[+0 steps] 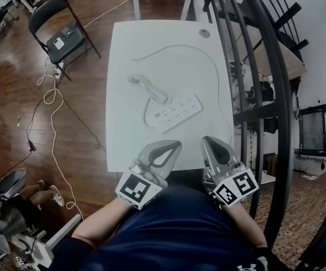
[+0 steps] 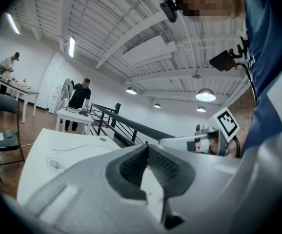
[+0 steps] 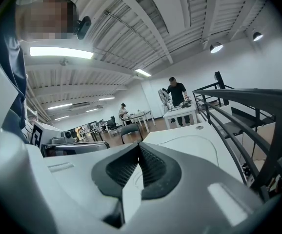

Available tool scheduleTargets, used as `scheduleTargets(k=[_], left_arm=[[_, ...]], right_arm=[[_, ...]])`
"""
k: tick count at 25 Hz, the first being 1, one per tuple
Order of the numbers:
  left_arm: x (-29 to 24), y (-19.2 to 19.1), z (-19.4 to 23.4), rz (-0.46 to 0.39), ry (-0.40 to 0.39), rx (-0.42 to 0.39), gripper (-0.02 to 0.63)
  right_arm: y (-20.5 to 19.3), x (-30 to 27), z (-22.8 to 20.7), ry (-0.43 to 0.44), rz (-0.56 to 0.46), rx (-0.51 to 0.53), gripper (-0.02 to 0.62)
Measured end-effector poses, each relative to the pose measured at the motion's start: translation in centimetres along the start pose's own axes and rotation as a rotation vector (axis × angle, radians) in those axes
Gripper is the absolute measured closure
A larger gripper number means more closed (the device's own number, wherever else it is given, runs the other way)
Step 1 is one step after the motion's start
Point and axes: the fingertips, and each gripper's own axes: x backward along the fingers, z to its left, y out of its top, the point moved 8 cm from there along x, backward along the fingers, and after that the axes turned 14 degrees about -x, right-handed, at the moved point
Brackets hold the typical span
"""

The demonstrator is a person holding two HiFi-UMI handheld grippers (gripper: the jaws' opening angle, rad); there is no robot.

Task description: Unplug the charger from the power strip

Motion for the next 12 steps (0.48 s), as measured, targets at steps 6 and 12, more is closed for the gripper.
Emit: scheduleTargets(k=[6, 12], left_arm=[[-0.12, -0.21, -0.19, 0.009, -0.004, 0.004, 0.6], [0.04, -0.11, -0.08, 0.015, -0.004, 0.005, 0.6]], right_arm=[[-0.07, -0.05, -0.13, 0.002, 0.006, 0.0, 0.584], [0.03, -0.12, 0.11, 0.002, 0.011, -0.009, 0.584]])
